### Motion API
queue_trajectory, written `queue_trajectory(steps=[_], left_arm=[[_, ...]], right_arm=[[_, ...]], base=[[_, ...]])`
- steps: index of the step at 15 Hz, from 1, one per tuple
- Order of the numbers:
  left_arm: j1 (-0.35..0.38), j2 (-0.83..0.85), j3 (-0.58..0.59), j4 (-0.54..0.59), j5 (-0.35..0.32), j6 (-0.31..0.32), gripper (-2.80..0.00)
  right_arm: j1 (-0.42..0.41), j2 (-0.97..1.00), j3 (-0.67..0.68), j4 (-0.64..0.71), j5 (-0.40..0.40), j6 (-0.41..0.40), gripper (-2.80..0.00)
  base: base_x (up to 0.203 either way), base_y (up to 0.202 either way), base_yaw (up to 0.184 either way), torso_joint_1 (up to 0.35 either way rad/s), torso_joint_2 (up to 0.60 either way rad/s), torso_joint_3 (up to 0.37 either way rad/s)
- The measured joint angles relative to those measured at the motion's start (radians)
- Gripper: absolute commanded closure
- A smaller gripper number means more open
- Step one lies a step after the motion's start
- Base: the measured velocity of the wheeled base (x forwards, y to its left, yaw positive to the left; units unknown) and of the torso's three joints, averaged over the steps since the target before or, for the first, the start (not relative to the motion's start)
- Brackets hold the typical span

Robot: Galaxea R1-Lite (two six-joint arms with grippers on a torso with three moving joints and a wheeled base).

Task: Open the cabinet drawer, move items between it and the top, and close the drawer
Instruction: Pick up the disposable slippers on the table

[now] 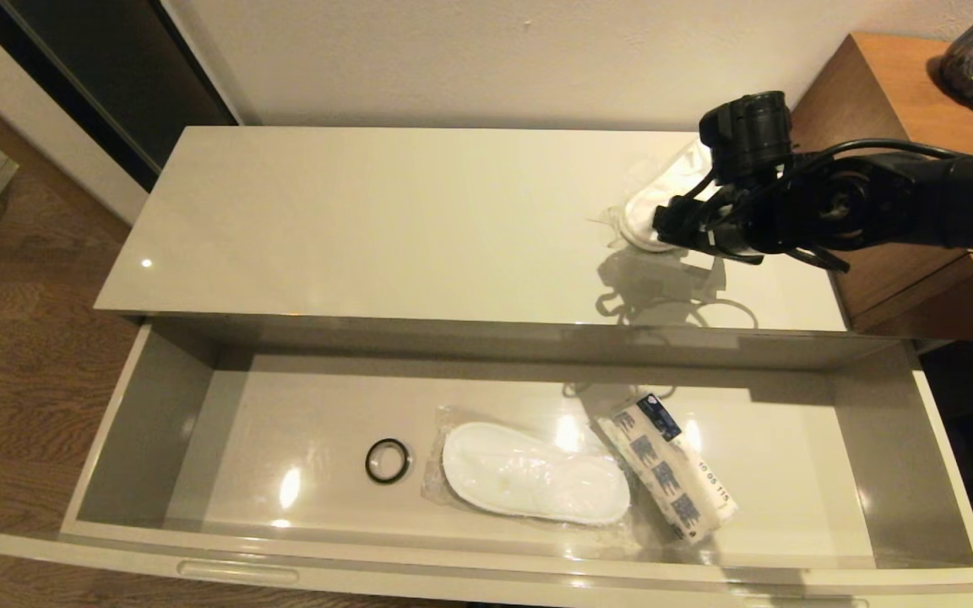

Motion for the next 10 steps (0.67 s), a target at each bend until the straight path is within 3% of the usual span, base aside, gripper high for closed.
queue_trajectory(steps=[10], left_arm=[[0.0, 0.0, 0.0, 0.0, 0.001, 0.0, 0.0]], right_arm=[[-0.003, 0.021, 0.01, -0.058, 0.008, 0.025, -2.8]], base=[[0.0, 0.0, 0.0, 0.0, 0.0, 0.0]])
